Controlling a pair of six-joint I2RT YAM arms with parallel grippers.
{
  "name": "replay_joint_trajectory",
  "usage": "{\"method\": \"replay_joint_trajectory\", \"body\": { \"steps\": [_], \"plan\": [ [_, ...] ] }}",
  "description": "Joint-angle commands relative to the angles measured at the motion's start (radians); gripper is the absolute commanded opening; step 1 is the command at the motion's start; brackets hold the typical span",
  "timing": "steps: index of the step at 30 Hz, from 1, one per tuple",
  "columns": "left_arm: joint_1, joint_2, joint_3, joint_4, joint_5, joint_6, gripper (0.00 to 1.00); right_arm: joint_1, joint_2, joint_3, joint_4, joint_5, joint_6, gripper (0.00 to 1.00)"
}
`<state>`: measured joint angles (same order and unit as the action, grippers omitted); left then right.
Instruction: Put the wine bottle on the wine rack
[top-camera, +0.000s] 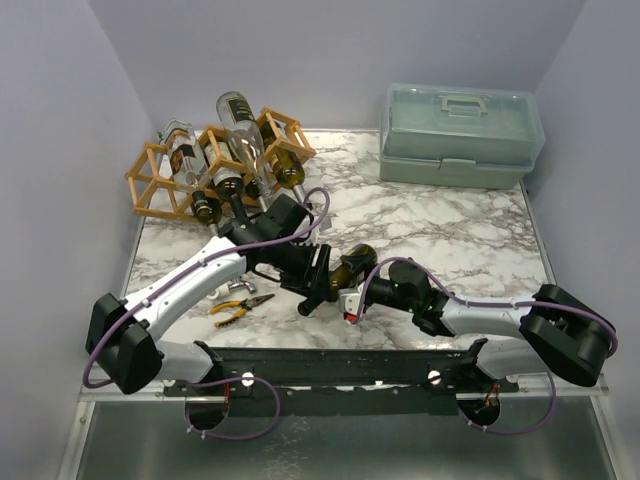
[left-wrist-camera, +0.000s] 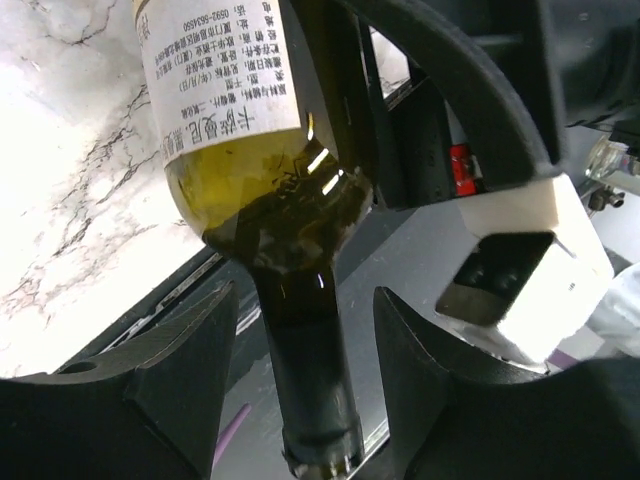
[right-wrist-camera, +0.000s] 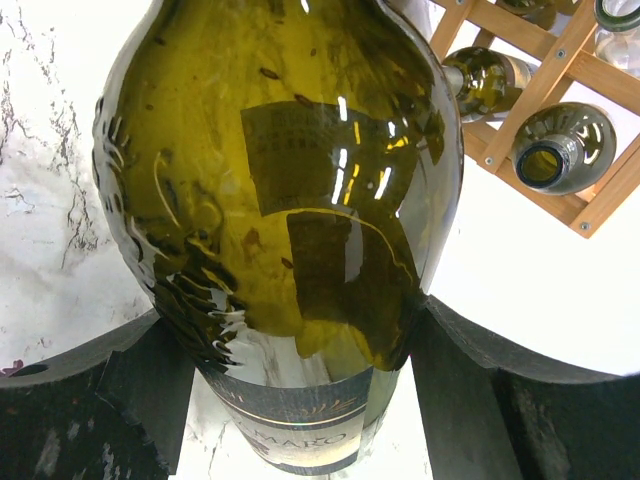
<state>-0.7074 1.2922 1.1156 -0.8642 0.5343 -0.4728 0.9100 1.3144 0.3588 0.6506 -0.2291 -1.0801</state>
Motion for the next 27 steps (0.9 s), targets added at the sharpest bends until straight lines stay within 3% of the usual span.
{"method": "replay_joint_trajectory", "body": {
  "steps": [1, 11, 13, 14, 15, 16, 19, 22, 23, 24, 27],
  "plan": [
    [-0.018, 0.051, 0.01, -0.015, 0.017, 0.042, 0.56, 0.006, -0.042, 0.011, 0.113, -0.006, -0.031, 0.0],
    [-0.072, 0.119, 0.046, -0.009, -0.019, 0.048, 0.4, 0.006, -0.032, 0.019, 0.1, -0.009, -0.03, 0.01],
    [-0.097, 0.122, 0.045, -0.007, -0.052, 0.046, 0.29, 0.007, -0.038, 0.018, 0.097, -0.015, -0.028, 0.01],
    [-0.108, 0.122, 0.046, -0.007, -0.068, 0.047, 0.2, 0.007, -0.041, 0.02, 0.091, -0.02, -0.026, 0.01],
    [-0.122, 0.117, 0.046, -0.008, -0.096, 0.043, 0.05, 0.007, -0.043, 0.022, 0.086, -0.021, -0.024, 0.01],
    [-0.138, 0.108, 0.046, -0.009, -0.122, 0.034, 0.0, 0.008, -0.045, 0.022, 0.083, -0.023, -0.023, 0.02],
    [-0.176, 0.068, 0.042, -0.022, -0.199, 0.007, 0.0, 0.009, -0.038, 0.021, 0.084, -0.029, -0.014, 0.21],
    [-0.192, 0.017, 0.039, -0.081, -0.298, -0.042, 0.0, 0.012, -0.026, 0.019, 0.103, -0.029, 0.001, 0.51],
    [-0.192, 0.003, 0.04, -0.1, -0.322, -0.052, 0.0, 0.014, -0.023, 0.023, 0.093, -0.03, 0.003, 0.7],
    [-0.193, -0.014, 0.039, -0.123, -0.35, -0.065, 0.0, 0.015, -0.022, 0.031, 0.078, -0.032, 0.006, 0.98],
    [-0.194, -0.069, 0.034, -0.163, -0.407, -0.093, 0.0, 0.017, -0.03, 0.031, 0.074, -0.04, 0.019, 1.0]
  ]
}}
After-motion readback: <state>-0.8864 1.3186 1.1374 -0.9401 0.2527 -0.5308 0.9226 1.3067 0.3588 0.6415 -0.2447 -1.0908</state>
